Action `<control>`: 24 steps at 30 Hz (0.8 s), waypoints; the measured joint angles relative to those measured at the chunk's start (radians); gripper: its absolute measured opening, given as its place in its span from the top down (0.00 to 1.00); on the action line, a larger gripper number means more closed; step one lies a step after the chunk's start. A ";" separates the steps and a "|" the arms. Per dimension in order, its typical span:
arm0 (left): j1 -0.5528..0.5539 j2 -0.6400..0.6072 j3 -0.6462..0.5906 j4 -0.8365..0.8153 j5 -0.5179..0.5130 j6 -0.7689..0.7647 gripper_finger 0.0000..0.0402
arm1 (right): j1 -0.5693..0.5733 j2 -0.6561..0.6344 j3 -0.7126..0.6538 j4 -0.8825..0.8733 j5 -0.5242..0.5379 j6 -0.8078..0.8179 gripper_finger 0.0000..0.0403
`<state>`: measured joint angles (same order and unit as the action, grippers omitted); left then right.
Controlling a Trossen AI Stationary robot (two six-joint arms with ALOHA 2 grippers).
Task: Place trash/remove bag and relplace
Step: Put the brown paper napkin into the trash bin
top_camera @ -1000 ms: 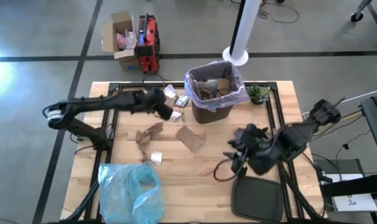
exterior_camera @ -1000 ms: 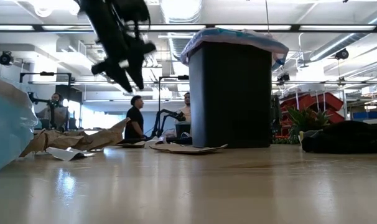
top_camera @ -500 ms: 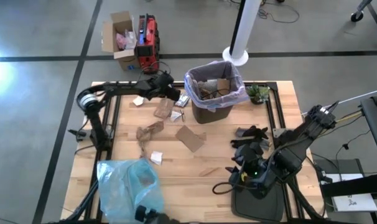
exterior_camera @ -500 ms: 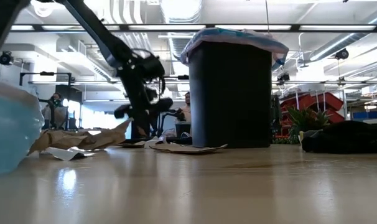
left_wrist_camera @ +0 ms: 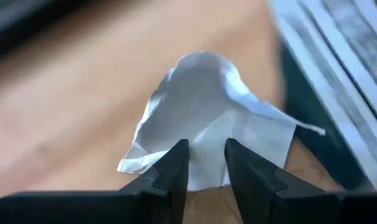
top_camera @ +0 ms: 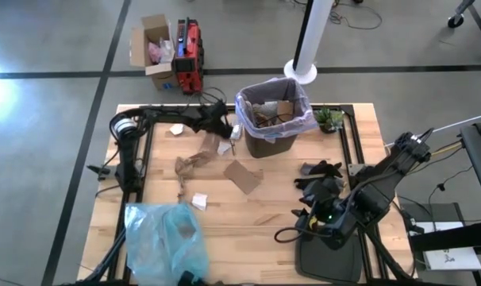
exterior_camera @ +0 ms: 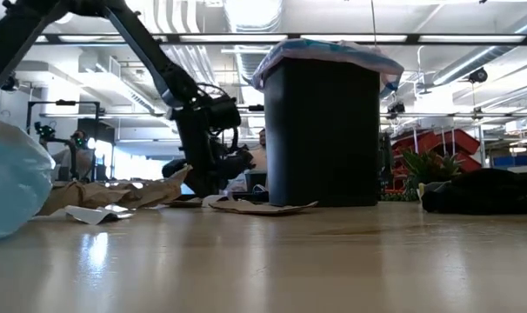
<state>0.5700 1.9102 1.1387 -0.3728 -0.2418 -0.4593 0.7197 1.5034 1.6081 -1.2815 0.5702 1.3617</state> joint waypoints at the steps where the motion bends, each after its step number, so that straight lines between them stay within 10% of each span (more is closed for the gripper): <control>1: -0.021 -0.015 -0.001 -0.032 0.007 0.024 0.77 | 0.000 -0.003 0.000 -0.011 0.002 -0.001 0.49; 16: -0.325 -0.136 -0.004 -0.279 0.132 0.085 0.71 | 0.000 -0.057 0.000 -0.074 0.036 -0.039 0.49; 24: -0.267 -0.315 -0.006 -0.409 0.040 0.057 0.67 | 0.000 -0.064 0.000 -0.074 0.035 -0.063 0.49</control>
<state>0.3034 1.5956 1.1326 -0.7815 -0.2019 -0.4018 0.7200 1.4395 1.6077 -1.3552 0.6052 1.2986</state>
